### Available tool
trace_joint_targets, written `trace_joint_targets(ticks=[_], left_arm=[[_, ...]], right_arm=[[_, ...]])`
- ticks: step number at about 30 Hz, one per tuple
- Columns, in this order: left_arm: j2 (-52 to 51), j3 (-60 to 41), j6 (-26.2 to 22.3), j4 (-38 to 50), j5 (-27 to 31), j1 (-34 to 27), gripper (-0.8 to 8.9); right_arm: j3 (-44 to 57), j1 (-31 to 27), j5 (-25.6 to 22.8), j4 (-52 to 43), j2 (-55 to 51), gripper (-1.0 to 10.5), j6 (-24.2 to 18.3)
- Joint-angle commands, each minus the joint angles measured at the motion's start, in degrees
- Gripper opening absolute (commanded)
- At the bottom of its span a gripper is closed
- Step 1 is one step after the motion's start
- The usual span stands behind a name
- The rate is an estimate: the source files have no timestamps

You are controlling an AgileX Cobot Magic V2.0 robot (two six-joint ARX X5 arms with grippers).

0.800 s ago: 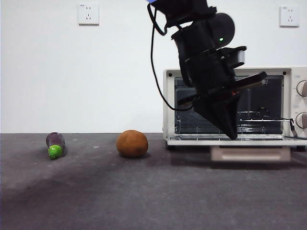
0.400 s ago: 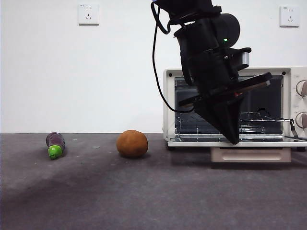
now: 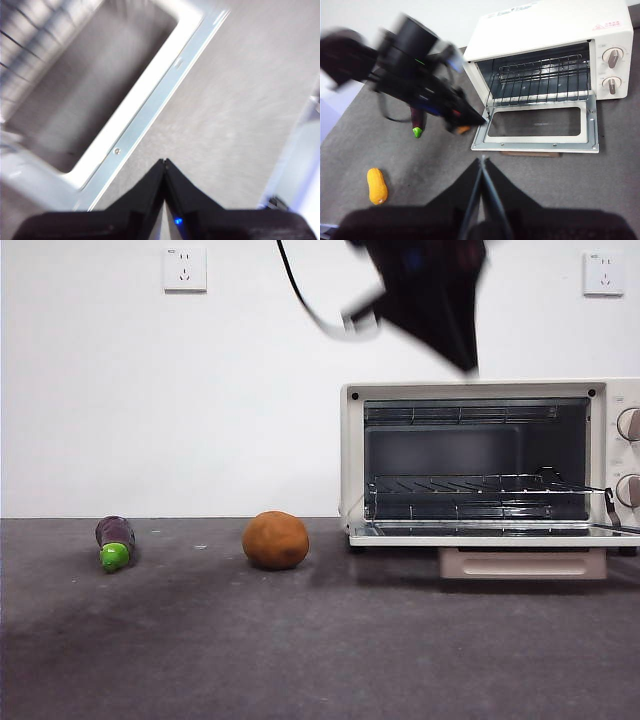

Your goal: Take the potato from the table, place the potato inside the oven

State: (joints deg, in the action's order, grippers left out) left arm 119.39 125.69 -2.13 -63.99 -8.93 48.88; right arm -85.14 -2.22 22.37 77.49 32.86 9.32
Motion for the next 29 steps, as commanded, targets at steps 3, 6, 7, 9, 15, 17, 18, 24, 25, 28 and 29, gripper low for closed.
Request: trace_joint_targets(ticks=[3,6,7,9,15,17,18,24,25,28,29], left_arm=[[-7.32,-0.33,-2.99,-1.77,0.31,0.00,-0.08],[-12.24,-0.33,-2.99,-2.58,0.59,-0.68,-0.08],[-14.01,-0.33,-3.02,-3.02,1.01,-0.90,-0.08],[-17.42,-0.33,-3.13,-4.44,2.16,-1.01,-0.08],[-26.49,-0.37,-4.11,-11.56,7.30,-1.22,-0.05],[-29.22,-0.37,-4.09,-11.56,8.13,-1.22,-0.05],[-30.58,-0.37,-4.09,-11.56,8.11,-1.22,-0.05],[-37.29,-0.48,-3.28,-11.63,8.02,-1.20,-0.05],[-38.27,-0.68,-3.10,-11.63,7.91,-1.20,-0.05],[-41.88,-2.80,-2.75,-11.63,7.32,-1.16,-0.05],[-43.36,-4.33,-2.75,-11.63,7.28,-1.16,-0.05]], right_arm=[[-0.13,-0.02,-0.07,0.70,0.35,0.1,-1.20],[-0.13,-0.02,0.55,-1.29,1.18,0.1,0.90],[-0.13,-0.02,1.62,-2.19,1.73,0.1,1.27],[-0.13,-0.02,5.18,-4.35,2.93,0.1,1.46],[-0.13,-0.02,14.38,-12.04,9.07,0.1,4.52],[-0.13,-0.02,14.97,-14.12,11.50,0.1,4.68],[-0.13,0.00,15.54,-15.08,12.83,0.1,4.66],[-0.13,1.53,20.68,-20.59,20.39,0.1,6.49],[-0.13,2.51,20.72,-21.42,21.46,0.1,6.95],[-0.13,7.78,20.28,-25.18,24.39,0.9,8.79],[-0.13,10.32,19.34,-26.93,25.59,1.0,9.77]])
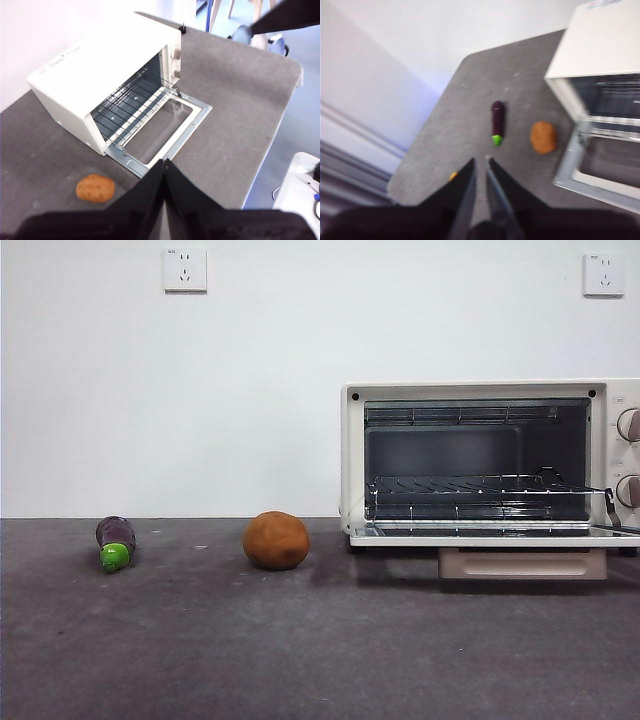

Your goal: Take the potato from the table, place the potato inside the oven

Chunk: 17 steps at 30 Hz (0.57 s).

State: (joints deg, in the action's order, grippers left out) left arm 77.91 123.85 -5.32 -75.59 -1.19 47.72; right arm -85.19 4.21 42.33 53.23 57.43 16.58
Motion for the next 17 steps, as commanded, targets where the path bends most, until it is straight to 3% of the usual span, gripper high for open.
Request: trace_joint_targets(ticks=[1,7,10,13,17], left_arm=[[-3.28,-4.35,0.44,-0.02,-0.39,0.00,-0.05],[-12.20,-19.23,0.48,-0.02,1.31,-0.17,-0.05],[-16.66,-26.43,1.49,-0.02,3.87,-0.17,-0.05],[-20.76,-32.37,3.41,-0.02,4.20,-0.17,-0.05],[-25.86,-38.91,3.87,-0.02,4.24,-0.17,-0.05]], right_arm=[[-0.09,6.60,-2.27,-4.31,2.10,1.0,3.34],[-0.11,22.82,-15.96,-13.51,9.44,1.0,5.95],[-0.15,29.05,-20.46,-16.06,14.23,1.4,6.01],[-0.17,32.89,-24.09,-16.81,19.26,2.5,6.01],[-0.35,35.19,-26.27,-17.81,25.73,2.6,5.79]])
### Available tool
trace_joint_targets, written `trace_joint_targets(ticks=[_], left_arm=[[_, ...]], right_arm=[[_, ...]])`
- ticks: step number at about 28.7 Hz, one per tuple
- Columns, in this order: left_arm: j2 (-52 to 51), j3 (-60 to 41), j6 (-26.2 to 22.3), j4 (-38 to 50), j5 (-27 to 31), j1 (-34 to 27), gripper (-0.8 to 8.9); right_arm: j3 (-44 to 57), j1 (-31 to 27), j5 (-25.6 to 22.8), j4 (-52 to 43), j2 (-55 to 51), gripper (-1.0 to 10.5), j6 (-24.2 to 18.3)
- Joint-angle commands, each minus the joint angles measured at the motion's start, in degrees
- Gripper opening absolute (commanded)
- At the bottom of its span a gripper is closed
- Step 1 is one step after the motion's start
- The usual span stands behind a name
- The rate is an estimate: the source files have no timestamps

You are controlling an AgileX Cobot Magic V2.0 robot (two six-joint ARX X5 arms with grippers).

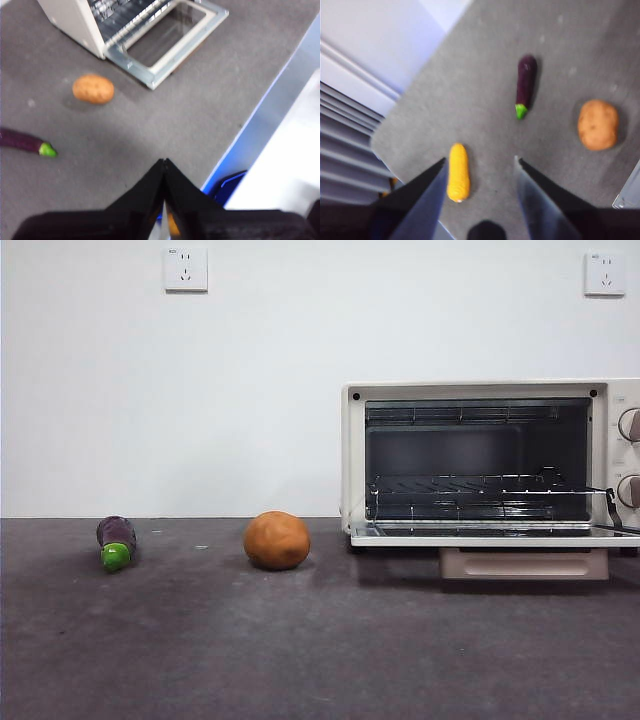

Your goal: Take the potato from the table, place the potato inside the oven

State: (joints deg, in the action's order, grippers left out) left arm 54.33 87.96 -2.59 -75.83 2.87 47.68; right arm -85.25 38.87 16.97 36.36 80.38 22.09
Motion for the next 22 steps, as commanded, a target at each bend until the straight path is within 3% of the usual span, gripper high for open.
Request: trace_joint_targets(ticks=[1,8,13,16,18,22], left_arm=[[-3.76,-4.74,1.11,0.22,0.17,-0.13,-0.05],[-13.42,-13.73,0.55,0.22,0.17,-0.13,-0.05],[-18.91,-16.22,2.21,0.22,0.15,-0.13,-0.05],[-19.65,-16.22,3.56,0.22,0.11,-0.13,-0.05],[-19.69,-16.22,3.54,0.22,0.11,-0.13,-0.05],[-19.69,-16.22,3.54,0.22,0.13,-0.13,-0.05]], right_arm=[[-0.52,0.90,-1.44,-1.22,4.63,2.6,0.22],[-4.52,1.77,-3.82,-3.56,16.02,5.5,-1.64],[-14.43,3.61,-14.97,-3.19,27.76,5.5,-10.62],[-18.18,4.68,-22.05,-2.97,33.44,6.8,-14.84],[-18.75,4.92,-25.35,-2.95,36.13,7.0,-15.34],[-18.75,4.92,-27.19,-3.37,40.00,7.0,-15.34]])
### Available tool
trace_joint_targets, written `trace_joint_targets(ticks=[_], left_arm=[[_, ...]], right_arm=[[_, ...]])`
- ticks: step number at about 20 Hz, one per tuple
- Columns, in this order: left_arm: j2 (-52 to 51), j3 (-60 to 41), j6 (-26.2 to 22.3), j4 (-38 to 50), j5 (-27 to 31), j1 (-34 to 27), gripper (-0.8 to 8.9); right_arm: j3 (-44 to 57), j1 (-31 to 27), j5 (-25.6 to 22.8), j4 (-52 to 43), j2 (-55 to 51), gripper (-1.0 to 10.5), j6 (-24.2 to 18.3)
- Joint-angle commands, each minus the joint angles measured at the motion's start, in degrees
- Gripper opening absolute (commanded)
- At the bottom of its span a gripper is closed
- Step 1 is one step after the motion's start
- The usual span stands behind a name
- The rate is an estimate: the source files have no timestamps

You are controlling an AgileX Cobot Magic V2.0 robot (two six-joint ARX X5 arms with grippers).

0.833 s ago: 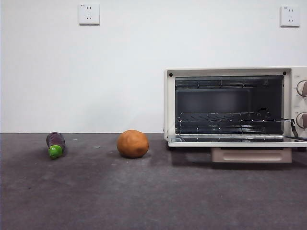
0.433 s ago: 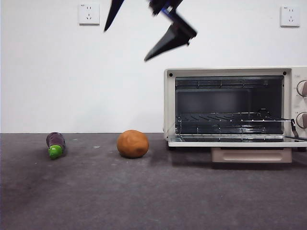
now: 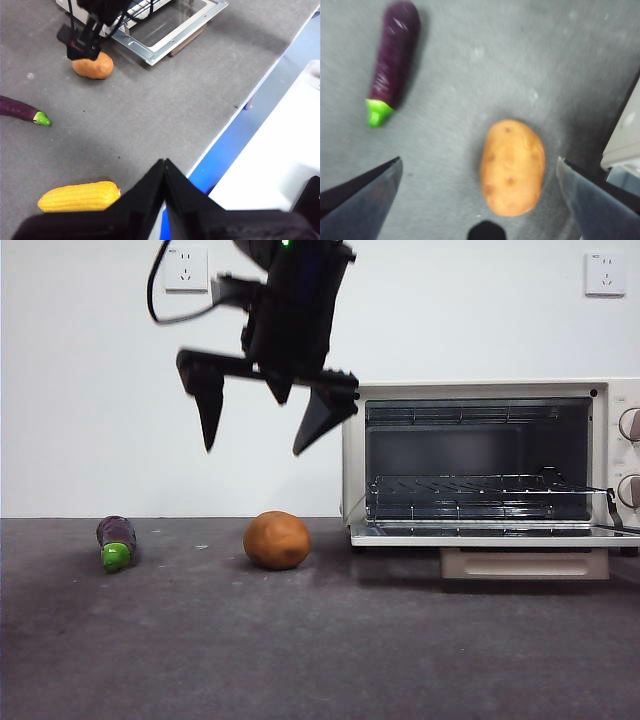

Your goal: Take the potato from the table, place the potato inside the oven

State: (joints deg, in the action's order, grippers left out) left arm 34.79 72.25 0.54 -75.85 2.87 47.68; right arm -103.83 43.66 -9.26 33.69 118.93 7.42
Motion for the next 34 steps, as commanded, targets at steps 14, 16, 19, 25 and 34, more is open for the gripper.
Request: trace_joint_targets(ticks=[14,16,19,25,34], left_arm=[[-0.15,-0.50,3.67,0.24,-1.33,-0.13,-0.05],[-0.15,-0.50,4.11,0.24,-2.29,-0.13,-0.05],[-0.15,-0.50,4.33,0.24,-2.49,-0.13,-0.05],[-0.17,-0.50,4.28,0.24,-2.43,-0.13,-0.05],[-0.15,-0.50,4.24,0.24,-2.21,-0.13,-0.05]], right_arm=[[-0.17,-1.22,-2.75,-3.65,6.56,7.0,-3.13],[-0.15,-1.44,-2.54,-3.61,6.95,7.0,-3.13],[-0.17,-1.75,-2.51,-3.26,8.22,7.0,-2.51],[-0.15,-2.16,0.07,-1.86,11.34,6.9,-1.31],[-0.15,-2.16,-0.42,-1.01,12.22,0.8,2.16]])
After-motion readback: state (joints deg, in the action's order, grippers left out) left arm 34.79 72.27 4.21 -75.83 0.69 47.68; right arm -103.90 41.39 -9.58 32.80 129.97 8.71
